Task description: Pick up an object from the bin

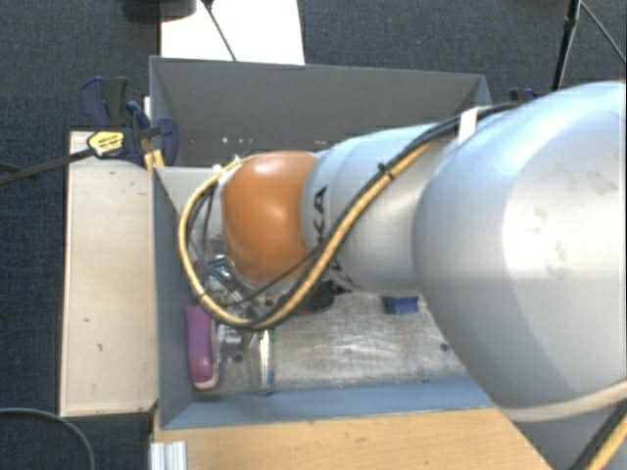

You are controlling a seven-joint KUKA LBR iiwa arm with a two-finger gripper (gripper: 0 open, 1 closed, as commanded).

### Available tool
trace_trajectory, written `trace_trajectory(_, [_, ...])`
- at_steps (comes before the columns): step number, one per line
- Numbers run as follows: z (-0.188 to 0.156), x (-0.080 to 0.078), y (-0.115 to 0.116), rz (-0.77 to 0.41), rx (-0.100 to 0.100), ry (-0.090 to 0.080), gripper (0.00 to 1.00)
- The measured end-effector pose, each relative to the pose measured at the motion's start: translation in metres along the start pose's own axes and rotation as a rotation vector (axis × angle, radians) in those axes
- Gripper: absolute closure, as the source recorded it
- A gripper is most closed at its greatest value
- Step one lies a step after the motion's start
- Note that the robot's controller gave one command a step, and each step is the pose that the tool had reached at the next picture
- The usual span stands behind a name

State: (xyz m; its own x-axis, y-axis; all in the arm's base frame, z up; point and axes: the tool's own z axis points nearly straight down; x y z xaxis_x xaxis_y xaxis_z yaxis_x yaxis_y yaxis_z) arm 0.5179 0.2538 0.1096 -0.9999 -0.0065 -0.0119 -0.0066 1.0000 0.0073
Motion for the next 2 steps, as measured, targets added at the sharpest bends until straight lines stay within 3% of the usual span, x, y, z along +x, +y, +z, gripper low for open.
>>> trace_trajectory(1, [0.023, -0.076, -0.040, 0.034, 0.007, 0.005, 0.00])
trace_trajectory(2, [0.028, -0.064, -0.066, 0.146, 0.006, 0.012, 0.00])
